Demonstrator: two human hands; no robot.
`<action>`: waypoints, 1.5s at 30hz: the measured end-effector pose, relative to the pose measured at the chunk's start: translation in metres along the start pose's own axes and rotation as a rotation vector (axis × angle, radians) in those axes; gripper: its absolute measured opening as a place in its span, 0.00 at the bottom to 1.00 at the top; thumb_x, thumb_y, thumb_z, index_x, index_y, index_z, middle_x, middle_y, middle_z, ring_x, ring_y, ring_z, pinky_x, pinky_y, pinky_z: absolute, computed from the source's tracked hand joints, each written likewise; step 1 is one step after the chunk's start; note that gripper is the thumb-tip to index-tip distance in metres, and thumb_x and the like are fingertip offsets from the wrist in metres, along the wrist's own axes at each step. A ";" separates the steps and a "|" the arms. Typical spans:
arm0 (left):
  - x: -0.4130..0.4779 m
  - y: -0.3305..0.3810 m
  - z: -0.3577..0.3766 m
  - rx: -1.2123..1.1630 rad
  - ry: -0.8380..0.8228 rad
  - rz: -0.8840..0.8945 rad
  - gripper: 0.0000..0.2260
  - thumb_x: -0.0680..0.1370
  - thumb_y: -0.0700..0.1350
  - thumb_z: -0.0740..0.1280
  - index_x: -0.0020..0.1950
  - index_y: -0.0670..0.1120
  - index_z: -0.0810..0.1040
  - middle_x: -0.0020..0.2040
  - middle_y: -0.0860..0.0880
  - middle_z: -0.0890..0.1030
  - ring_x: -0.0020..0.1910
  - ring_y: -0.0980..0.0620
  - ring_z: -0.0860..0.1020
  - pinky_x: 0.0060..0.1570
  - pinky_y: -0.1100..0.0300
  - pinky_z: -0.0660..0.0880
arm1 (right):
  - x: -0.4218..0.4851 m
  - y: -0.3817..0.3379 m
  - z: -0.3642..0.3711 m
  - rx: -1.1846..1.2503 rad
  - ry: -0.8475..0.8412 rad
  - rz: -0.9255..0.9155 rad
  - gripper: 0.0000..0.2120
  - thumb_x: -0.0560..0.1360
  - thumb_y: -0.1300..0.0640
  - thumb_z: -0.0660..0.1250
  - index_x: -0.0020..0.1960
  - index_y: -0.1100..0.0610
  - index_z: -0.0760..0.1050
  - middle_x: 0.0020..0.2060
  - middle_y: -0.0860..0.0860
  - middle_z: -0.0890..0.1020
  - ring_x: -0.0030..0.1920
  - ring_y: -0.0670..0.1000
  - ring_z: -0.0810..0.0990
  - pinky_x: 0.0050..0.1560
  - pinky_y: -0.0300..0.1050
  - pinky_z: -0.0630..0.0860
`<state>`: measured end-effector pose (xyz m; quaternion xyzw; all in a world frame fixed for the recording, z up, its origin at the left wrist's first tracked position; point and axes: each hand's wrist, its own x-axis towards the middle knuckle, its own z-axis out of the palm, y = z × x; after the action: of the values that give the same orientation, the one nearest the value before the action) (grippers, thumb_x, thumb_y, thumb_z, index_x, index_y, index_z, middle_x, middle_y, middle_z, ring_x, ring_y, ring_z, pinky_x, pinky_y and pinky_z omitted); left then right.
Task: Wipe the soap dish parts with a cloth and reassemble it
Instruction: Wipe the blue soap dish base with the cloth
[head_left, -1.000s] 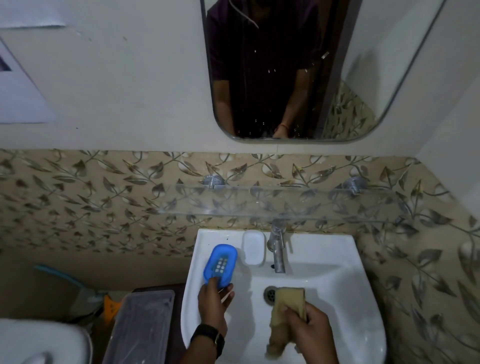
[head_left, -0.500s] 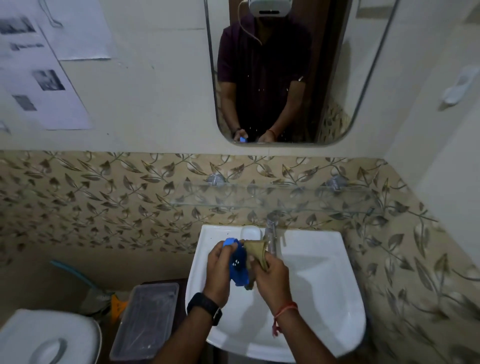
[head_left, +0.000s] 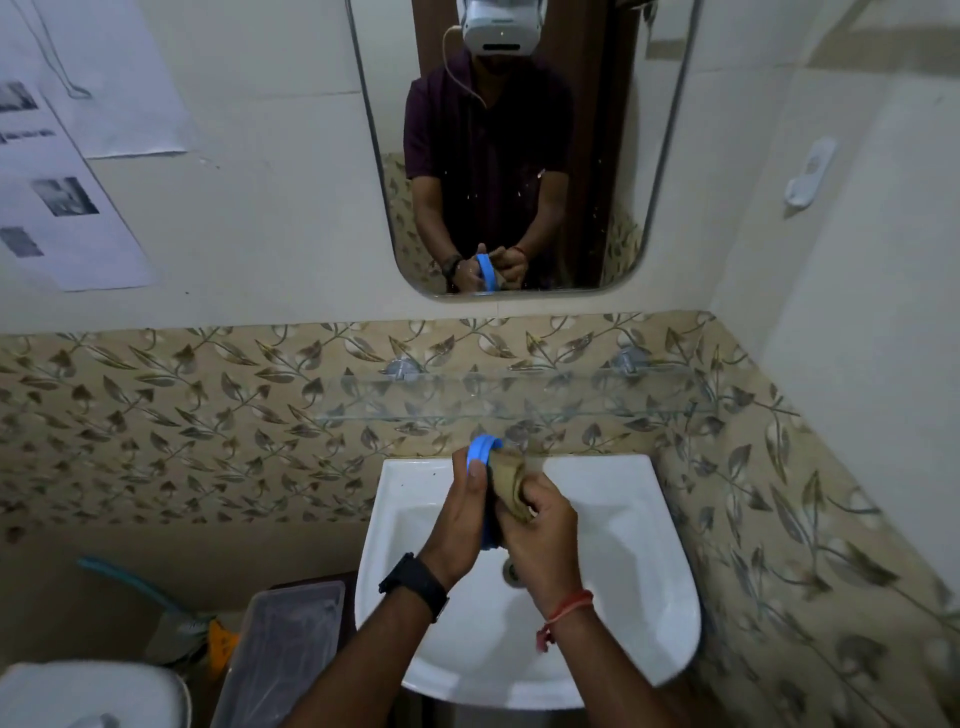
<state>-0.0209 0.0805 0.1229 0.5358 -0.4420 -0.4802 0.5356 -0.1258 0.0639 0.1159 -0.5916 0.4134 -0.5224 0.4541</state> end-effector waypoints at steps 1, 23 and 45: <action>0.001 0.004 0.002 -0.015 0.025 -0.022 0.43 0.68 0.78 0.56 0.73 0.50 0.69 0.62 0.37 0.79 0.58 0.46 0.80 0.57 0.43 0.80 | 0.000 0.000 -0.004 -0.068 -0.032 -0.071 0.12 0.72 0.60 0.71 0.37 0.43 0.80 0.37 0.41 0.80 0.37 0.42 0.79 0.39 0.34 0.77; -0.005 0.012 0.007 -0.292 0.049 -0.178 0.31 0.77 0.69 0.50 0.65 0.55 0.82 0.62 0.43 0.84 0.61 0.46 0.83 0.57 0.52 0.81 | 0.015 -0.041 -0.005 -0.315 -0.042 -0.186 0.16 0.72 0.61 0.72 0.29 0.50 0.72 0.26 0.44 0.74 0.30 0.41 0.75 0.30 0.26 0.68; 0.004 0.038 0.001 -0.235 0.013 -0.149 0.31 0.76 0.69 0.49 0.58 0.56 0.86 0.55 0.45 0.87 0.56 0.47 0.84 0.57 0.52 0.81 | 0.019 -0.050 -0.002 -0.246 -0.031 -0.161 0.15 0.73 0.55 0.72 0.31 0.57 0.74 0.26 0.46 0.77 0.29 0.44 0.75 0.28 0.32 0.71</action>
<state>-0.0197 0.0754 0.1611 0.5040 -0.3380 -0.5637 0.5604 -0.1252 0.0573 0.1689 -0.6820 0.4185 -0.4932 0.3414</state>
